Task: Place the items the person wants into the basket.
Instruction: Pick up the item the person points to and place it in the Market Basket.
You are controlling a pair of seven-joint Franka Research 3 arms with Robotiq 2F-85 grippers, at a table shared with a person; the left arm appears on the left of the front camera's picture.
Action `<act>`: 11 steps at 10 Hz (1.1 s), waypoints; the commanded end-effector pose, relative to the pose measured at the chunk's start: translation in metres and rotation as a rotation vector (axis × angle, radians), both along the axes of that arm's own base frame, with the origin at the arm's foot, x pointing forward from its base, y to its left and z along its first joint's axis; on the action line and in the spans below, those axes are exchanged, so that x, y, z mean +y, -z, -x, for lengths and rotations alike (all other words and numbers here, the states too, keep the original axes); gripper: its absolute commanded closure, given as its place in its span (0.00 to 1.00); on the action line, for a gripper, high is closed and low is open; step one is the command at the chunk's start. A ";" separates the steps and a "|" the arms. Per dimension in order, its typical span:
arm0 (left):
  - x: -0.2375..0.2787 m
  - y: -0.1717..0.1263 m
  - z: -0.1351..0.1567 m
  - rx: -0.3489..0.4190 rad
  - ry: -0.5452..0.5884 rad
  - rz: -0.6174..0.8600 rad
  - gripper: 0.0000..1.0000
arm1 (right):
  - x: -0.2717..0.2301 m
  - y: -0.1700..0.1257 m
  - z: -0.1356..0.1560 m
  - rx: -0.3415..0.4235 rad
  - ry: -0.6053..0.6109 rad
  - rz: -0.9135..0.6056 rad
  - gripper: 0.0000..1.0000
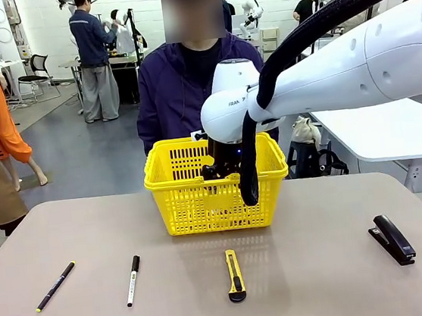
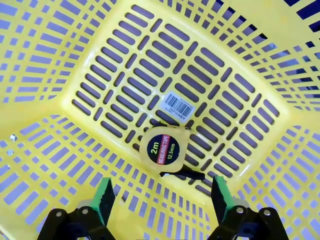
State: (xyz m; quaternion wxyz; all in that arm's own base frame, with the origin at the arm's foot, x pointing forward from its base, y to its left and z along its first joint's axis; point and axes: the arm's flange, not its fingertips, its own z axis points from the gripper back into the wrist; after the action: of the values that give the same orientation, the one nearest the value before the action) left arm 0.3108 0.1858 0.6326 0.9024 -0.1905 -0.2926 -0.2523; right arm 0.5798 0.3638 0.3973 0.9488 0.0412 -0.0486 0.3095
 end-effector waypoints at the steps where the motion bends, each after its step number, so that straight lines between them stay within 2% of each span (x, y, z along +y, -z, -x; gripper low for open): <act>1: 0.001 0.000 0.001 -0.009 0.012 0.013 0.00 | 0.001 0.000 -0.005 0.001 -0.017 0.016 0.00; 4: 0.001 0.000 0.001 -0.009 0.012 0.013 0.00 | 0.001 -0.002 -0.006 -0.007 -0.017 0.013 0.00; 5: 0.001 0.000 0.001 -0.009 0.012 0.013 0.00 | 0.000 -0.015 -0.006 -0.018 0.003 0.008 0.00; 7: 0.001 0.000 0.001 -0.009 0.012 0.013 0.00 | -0.007 -0.092 0.011 -0.116 0.051 0.007 0.00; 8: 0.001 0.000 0.001 -0.009 0.012 0.013 0.00 | -0.018 -0.143 0.032 -0.170 0.083 0.045 0.00; 9: 0.001 0.000 0.001 -0.009 0.012 0.013 0.00 | -0.031 -0.181 0.055 -0.209 0.104 0.065 0.00; 11: 0.001 0.000 0.001 -0.009 0.012 0.013 0.00 | -0.065 -0.238 0.109 -0.257 0.157 0.078 0.00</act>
State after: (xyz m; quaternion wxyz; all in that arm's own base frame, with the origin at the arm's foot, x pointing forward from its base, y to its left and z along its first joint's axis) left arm 0.3108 0.1858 0.6327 0.9024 -0.1905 -0.2927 -0.2523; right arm 0.4955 0.3157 0.6452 0.9524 -0.0157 -0.1603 0.2588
